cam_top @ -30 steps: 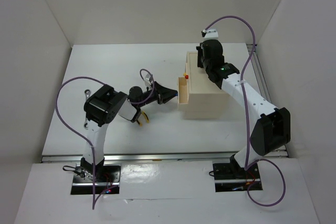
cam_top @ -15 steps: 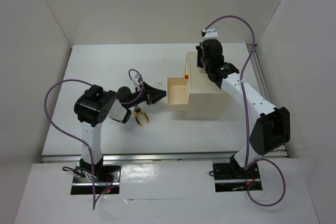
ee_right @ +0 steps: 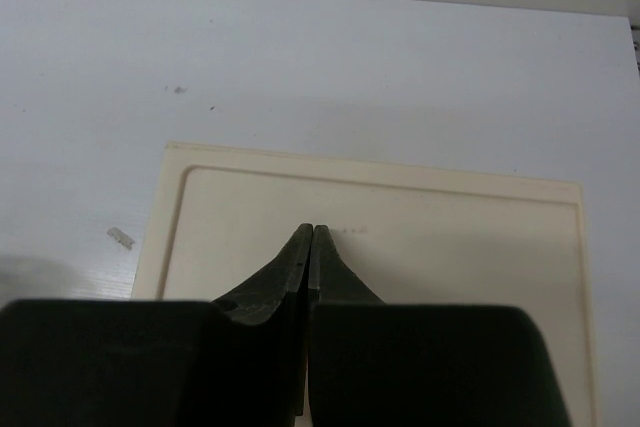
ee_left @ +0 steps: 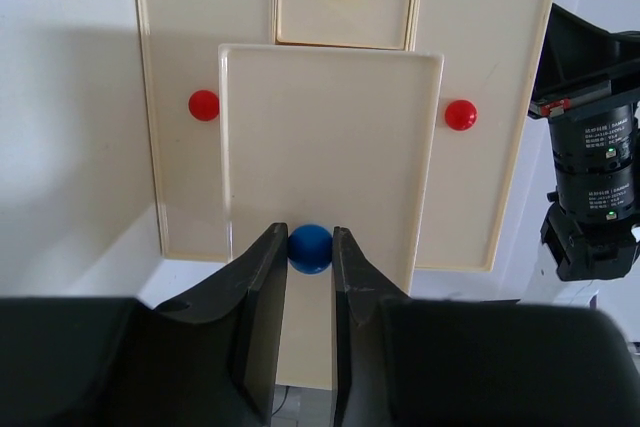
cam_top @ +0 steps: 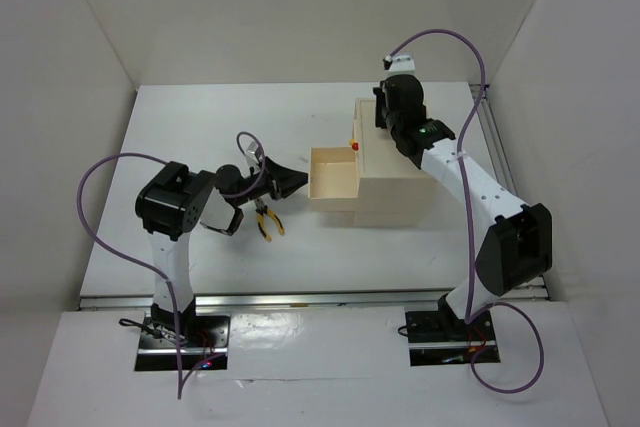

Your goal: Sort the tools into containers

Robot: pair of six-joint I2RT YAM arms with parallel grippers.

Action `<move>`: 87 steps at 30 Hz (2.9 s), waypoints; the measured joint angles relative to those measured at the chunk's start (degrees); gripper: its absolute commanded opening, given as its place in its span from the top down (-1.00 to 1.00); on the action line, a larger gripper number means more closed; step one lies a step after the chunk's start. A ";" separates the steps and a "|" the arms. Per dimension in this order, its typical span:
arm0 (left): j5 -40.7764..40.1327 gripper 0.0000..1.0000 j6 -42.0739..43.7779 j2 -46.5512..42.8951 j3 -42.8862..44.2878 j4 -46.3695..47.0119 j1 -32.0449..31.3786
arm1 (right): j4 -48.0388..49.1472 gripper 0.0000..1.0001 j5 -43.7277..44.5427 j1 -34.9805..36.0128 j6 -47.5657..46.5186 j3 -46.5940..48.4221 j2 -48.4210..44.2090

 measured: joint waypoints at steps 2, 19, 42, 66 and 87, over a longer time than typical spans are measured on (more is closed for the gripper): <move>0.17 1.00 0.00 0.00 0.02 -0.02 0.09 | 0.02 1.00 0.00 0.00 0.00 0.00 0.02; -1.09 -1.00 5.25 -2.86 -5.88 -6.25 4.94 | 0.11 1.00 -0.04 0.00 0.00 0.00 0.07; -50.38 -1.00 29.40 -43.56 12.22 -101.33 -12.94 | 0.13 1.00 -0.24 -0.02 -0.02 0.11 0.13; -57.53 0.64 20.24 -23.69 16.79 -122.03 -14.88 | 0.07 1.00 -1.68 -0.02 -0.02 -0.24 -0.55; -75.10 1.00 46.71 -24.85 31.10 -130.20 -14.43 | -0.09 1.00 -2.54 -0.02 -0.04 -0.68 -1.09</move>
